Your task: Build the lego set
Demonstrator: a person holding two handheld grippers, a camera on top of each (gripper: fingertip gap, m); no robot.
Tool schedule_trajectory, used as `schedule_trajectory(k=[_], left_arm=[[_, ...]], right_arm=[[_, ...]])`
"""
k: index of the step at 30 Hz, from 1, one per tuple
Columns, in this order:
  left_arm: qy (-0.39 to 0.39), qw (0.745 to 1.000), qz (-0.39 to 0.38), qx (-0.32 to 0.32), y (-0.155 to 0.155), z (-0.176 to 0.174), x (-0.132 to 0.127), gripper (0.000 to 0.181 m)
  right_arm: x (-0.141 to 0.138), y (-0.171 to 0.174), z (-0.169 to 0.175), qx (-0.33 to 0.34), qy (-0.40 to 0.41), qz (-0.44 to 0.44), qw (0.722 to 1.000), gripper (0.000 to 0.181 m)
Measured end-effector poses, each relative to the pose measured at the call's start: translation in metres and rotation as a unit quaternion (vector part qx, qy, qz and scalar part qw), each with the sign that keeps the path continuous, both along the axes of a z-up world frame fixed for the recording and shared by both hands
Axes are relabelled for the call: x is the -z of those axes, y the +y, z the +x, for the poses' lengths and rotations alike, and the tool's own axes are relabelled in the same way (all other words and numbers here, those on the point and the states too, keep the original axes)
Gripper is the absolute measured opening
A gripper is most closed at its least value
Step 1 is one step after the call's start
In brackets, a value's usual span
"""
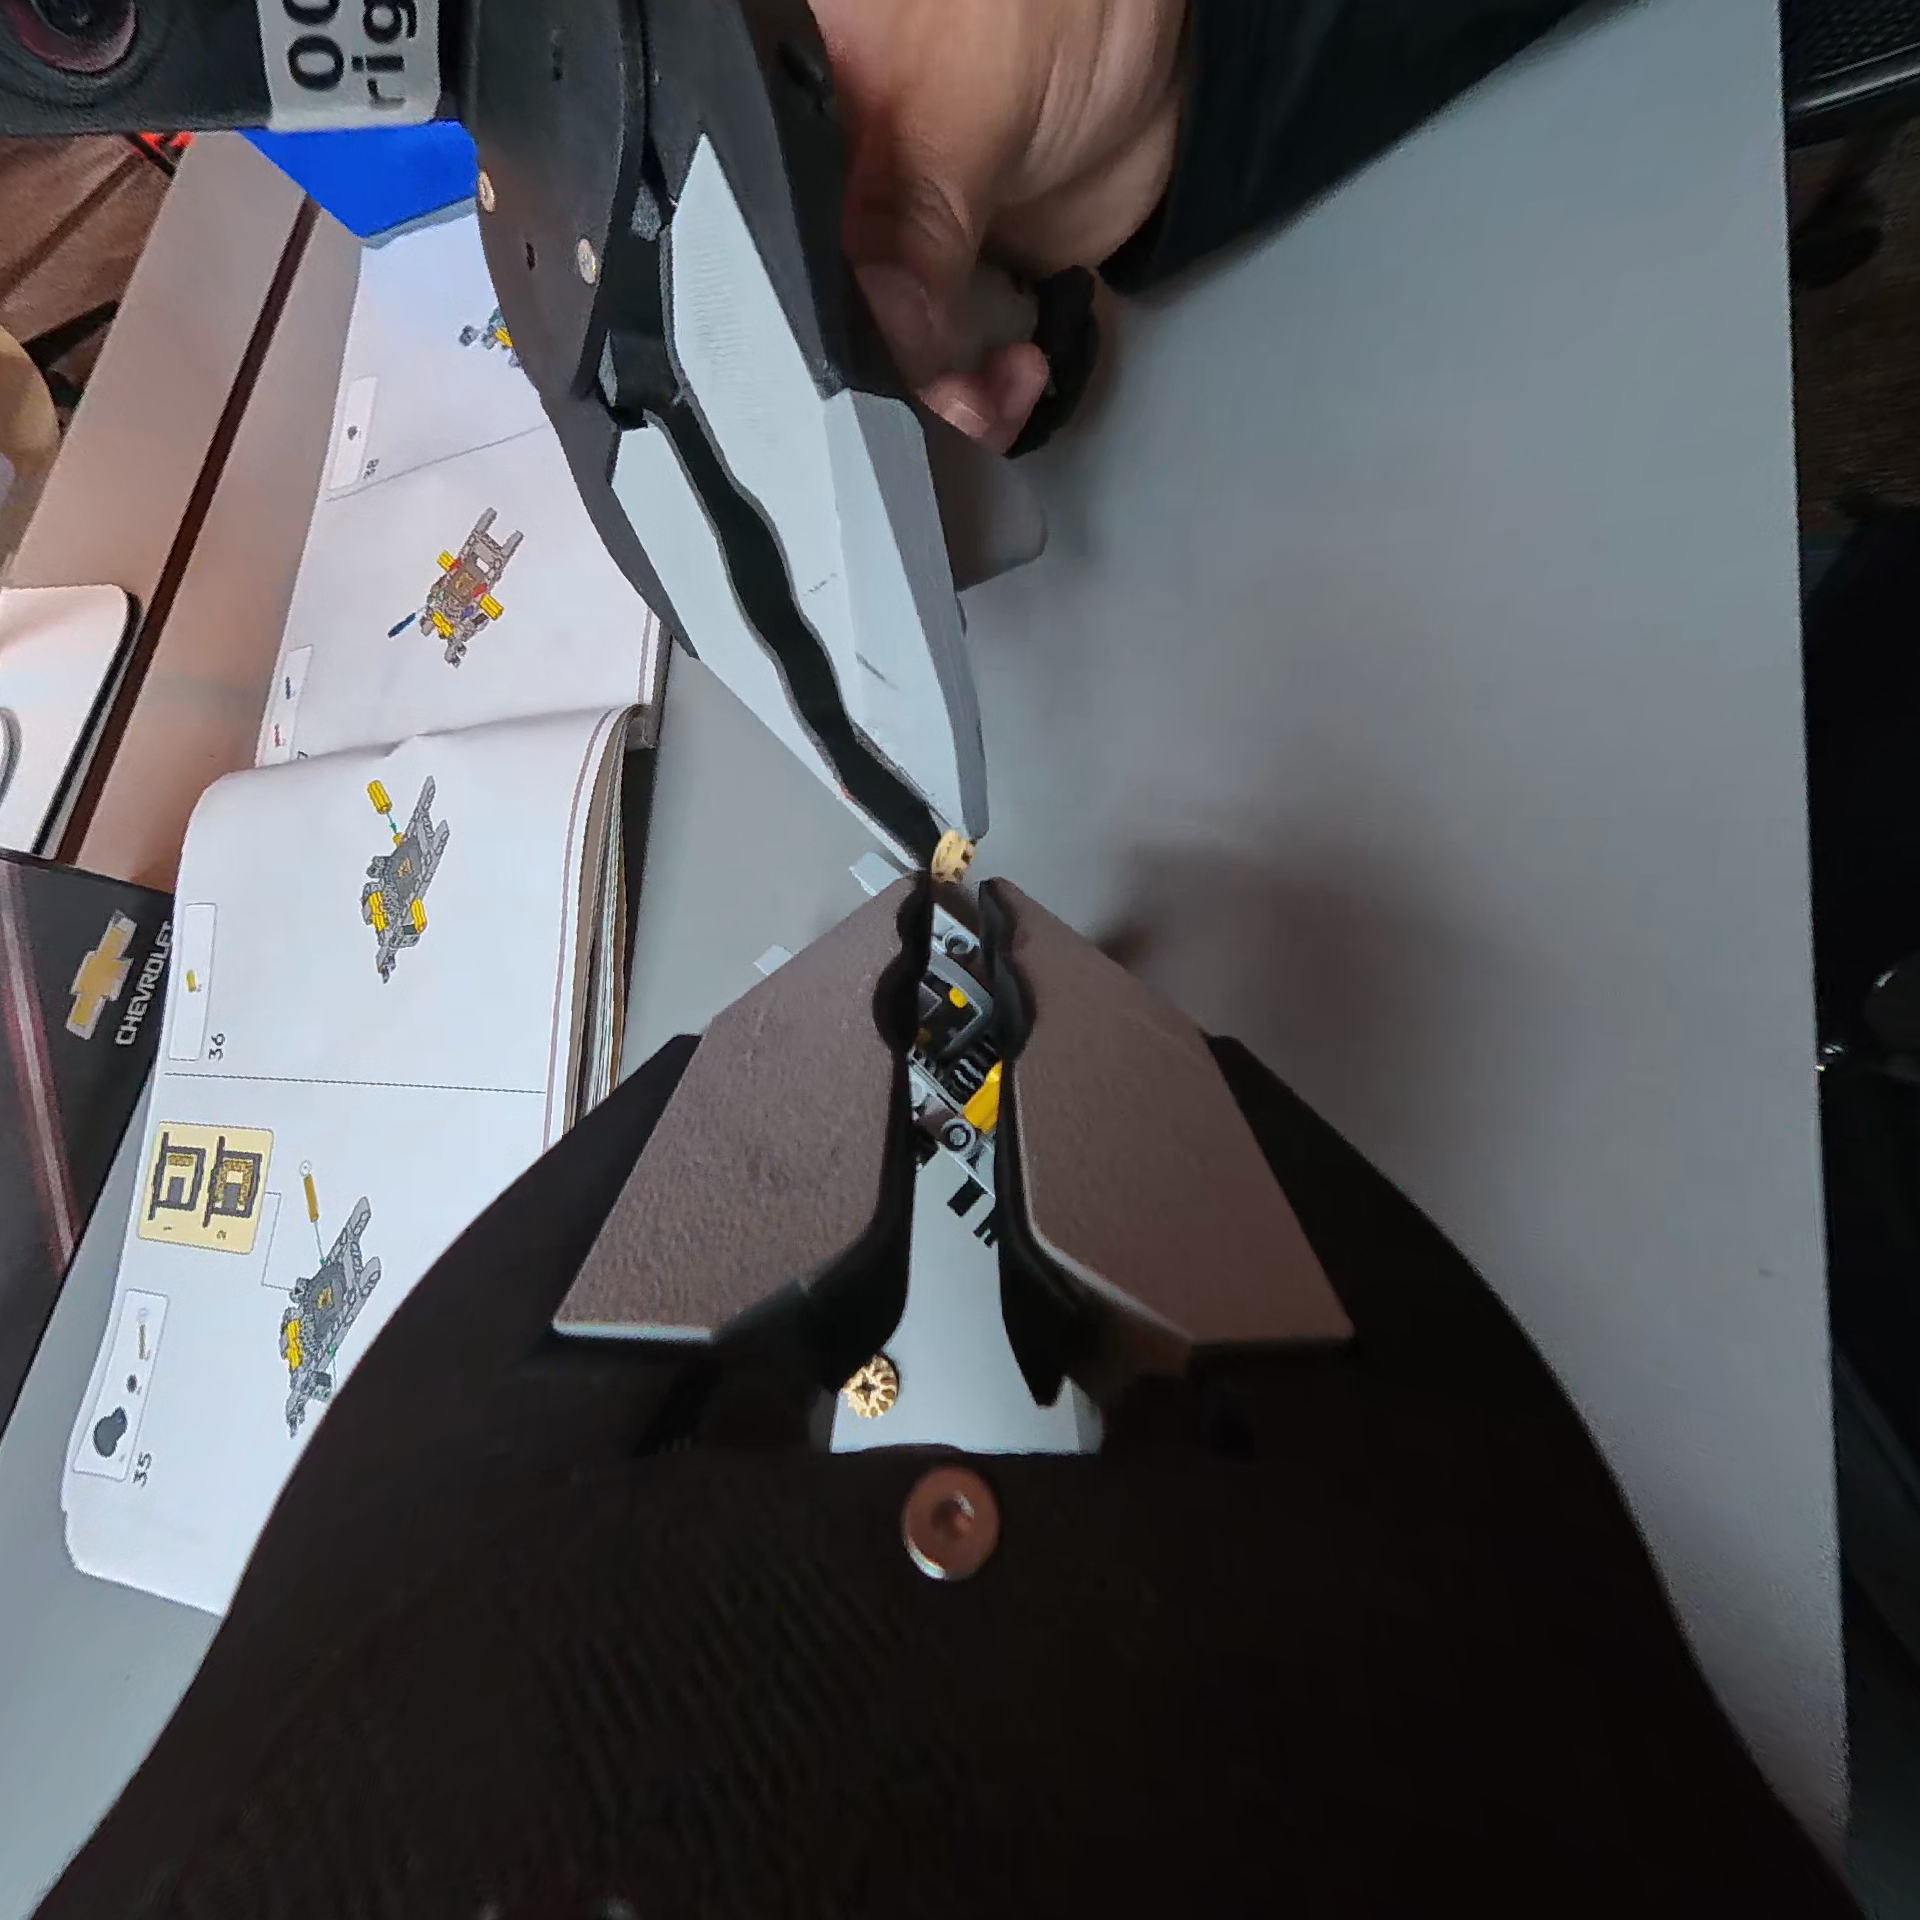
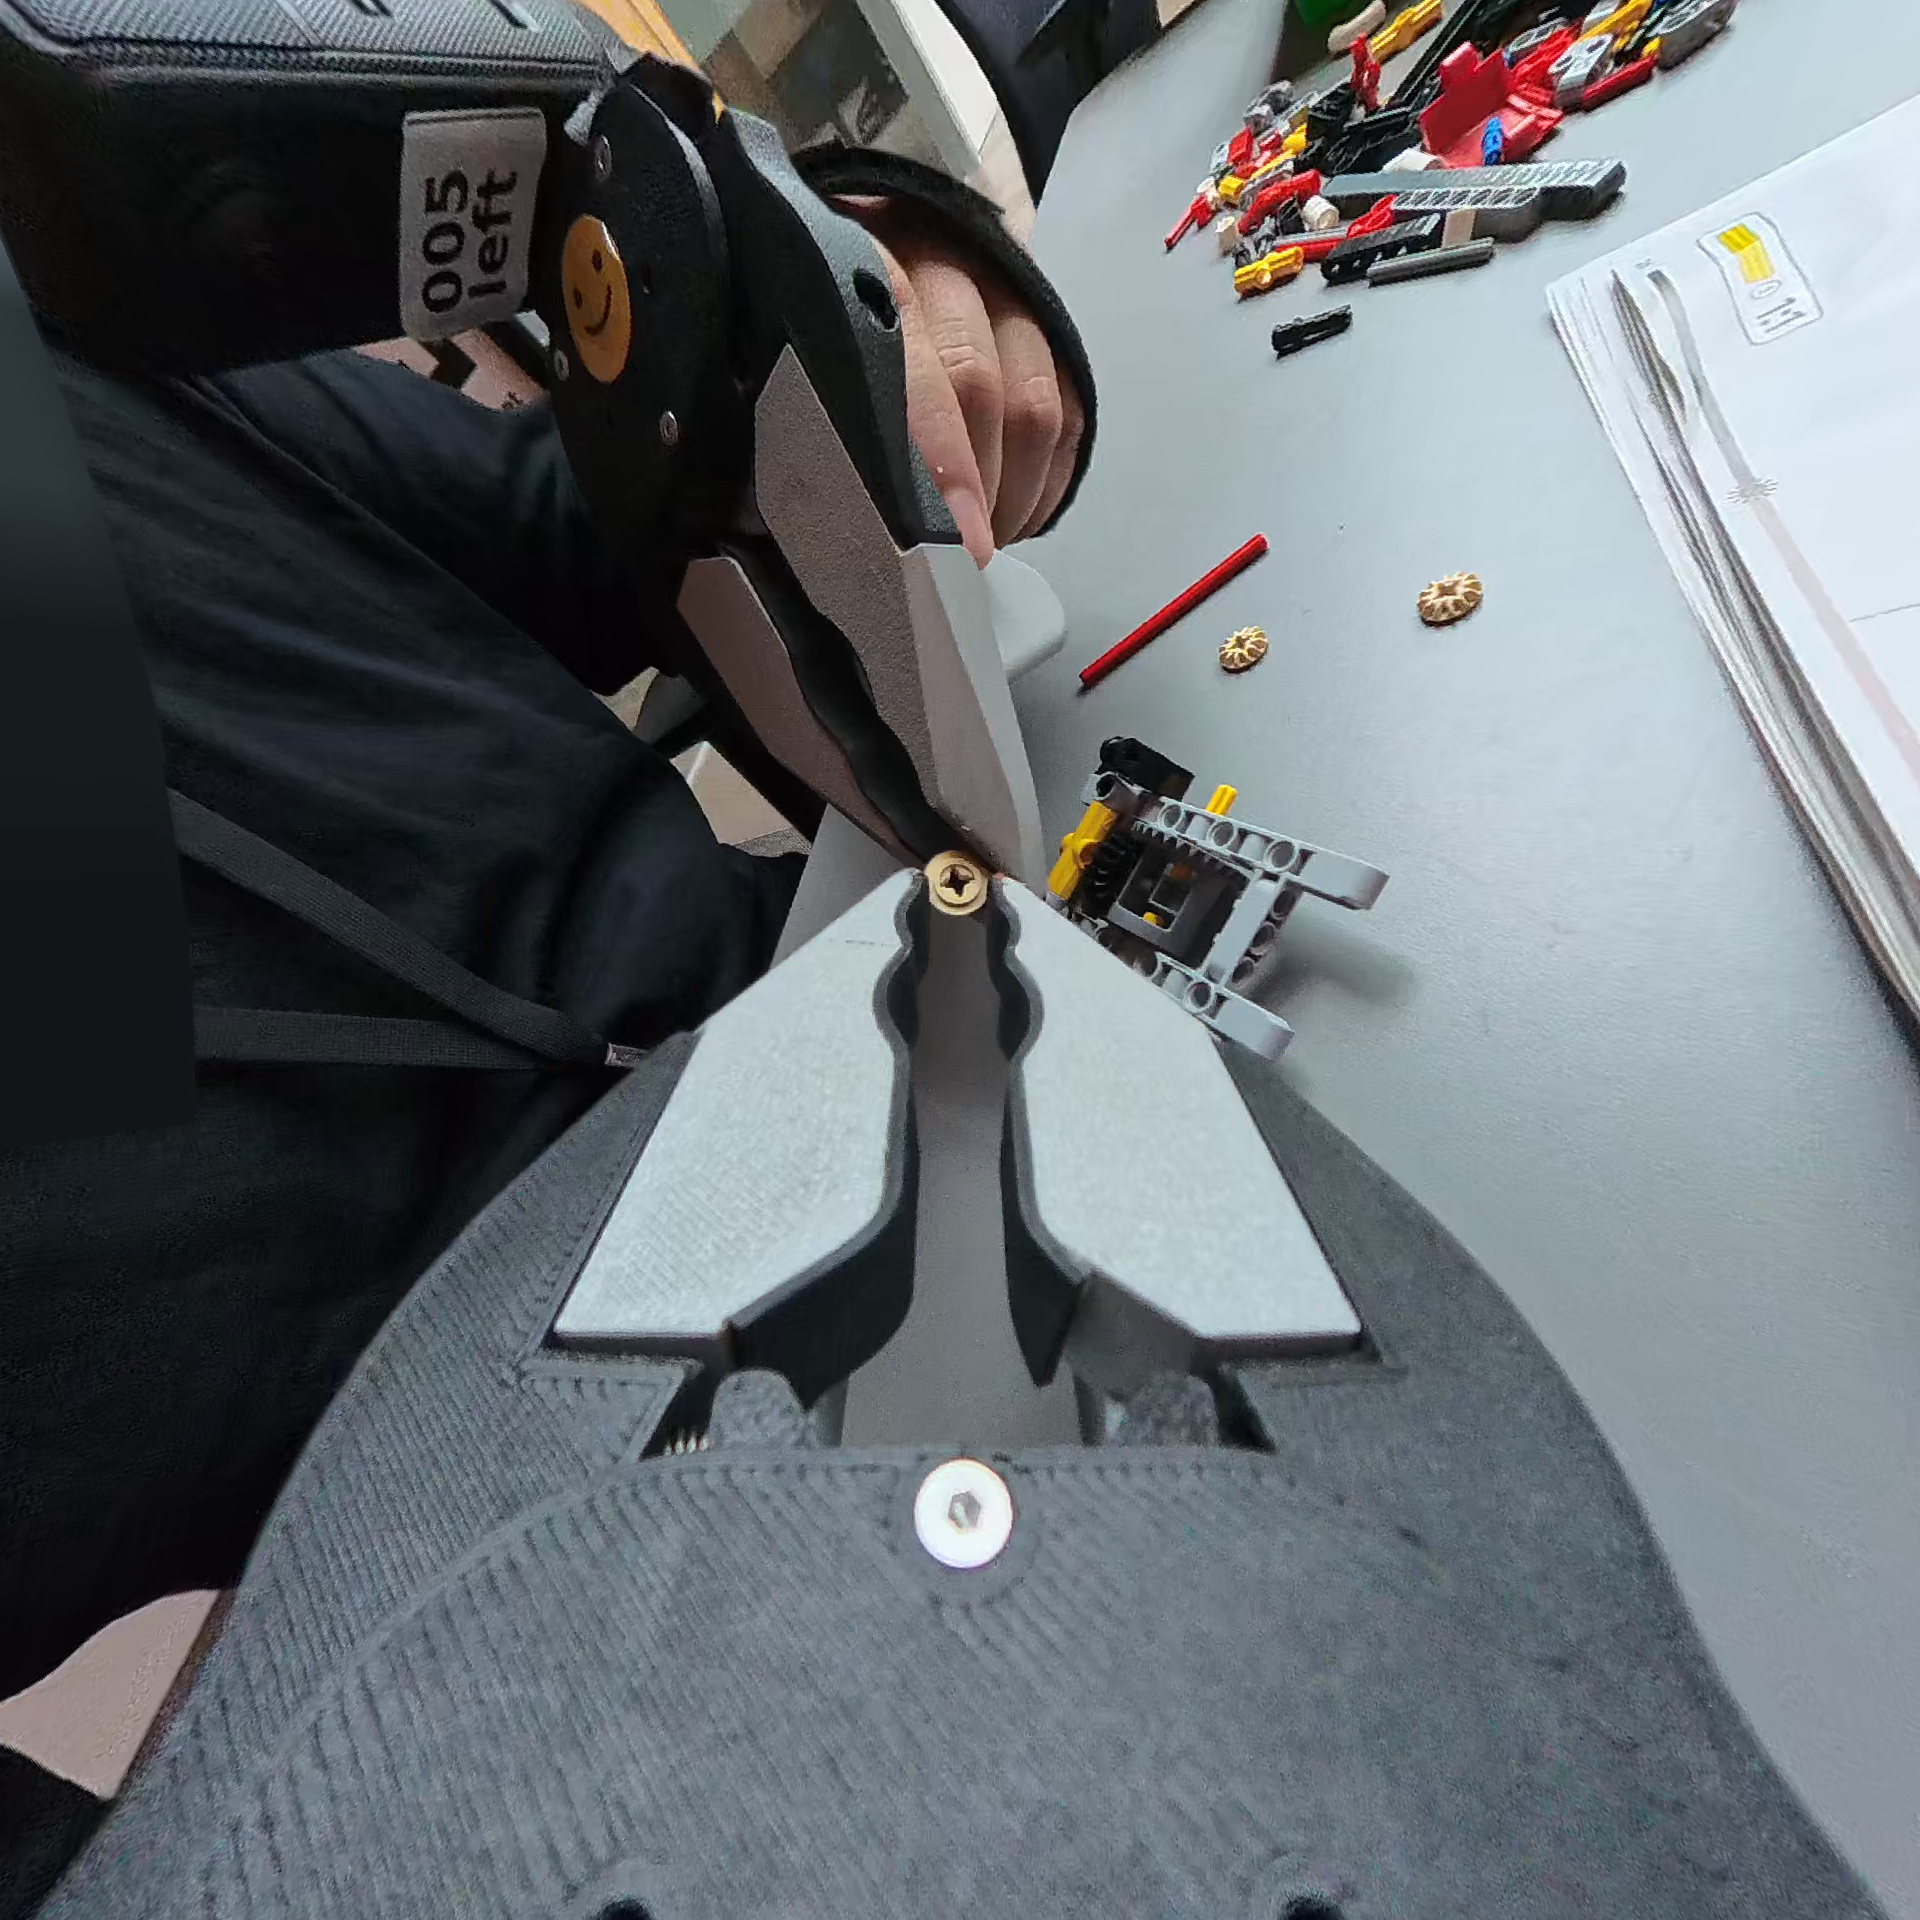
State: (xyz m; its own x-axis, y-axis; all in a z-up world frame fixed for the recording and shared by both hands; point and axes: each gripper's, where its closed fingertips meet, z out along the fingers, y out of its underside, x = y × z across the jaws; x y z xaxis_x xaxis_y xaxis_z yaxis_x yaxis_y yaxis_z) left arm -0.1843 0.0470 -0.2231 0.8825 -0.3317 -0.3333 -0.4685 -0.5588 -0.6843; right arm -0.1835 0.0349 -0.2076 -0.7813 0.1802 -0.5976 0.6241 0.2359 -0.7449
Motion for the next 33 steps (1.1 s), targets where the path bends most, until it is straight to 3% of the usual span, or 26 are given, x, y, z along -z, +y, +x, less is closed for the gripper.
schedule_trajectory(k=[19, 22, 27, 30, 33], left_arm=[[-0.047, 0.997, 0.052, -0.036, 0.002, -0.008, -0.01, 0.001], [-0.123, 0.989, 0.058, -0.057, 0.004, -0.012, -0.011, 0.0], [-0.247, 0.963, 0.067, -0.079, 0.003, -0.017, -0.016, 0.0], [-0.272, 0.957, 0.061, -0.081, 0.002, -0.017, -0.014, 0.0], [-0.268, 0.959, 0.054, -0.079, 0.003, -0.015, -0.01, 0.0]], right_arm=[[-0.001, 0.004, -0.01, 0.037, -0.062, -0.054, 0.996, 0.007], [-0.005, 0.011, -0.019, 0.068, -0.016, -0.045, 0.997, 0.003], [-0.006, 0.017, -0.019, 0.088, 0.157, 0.06, 0.982, 0.008], [-0.004, 0.015, -0.024, 0.109, 0.255, 0.134, 0.951, 0.007], [-0.006, 0.009, -0.022, 0.104, 0.298, 0.156, 0.936, 0.002]])
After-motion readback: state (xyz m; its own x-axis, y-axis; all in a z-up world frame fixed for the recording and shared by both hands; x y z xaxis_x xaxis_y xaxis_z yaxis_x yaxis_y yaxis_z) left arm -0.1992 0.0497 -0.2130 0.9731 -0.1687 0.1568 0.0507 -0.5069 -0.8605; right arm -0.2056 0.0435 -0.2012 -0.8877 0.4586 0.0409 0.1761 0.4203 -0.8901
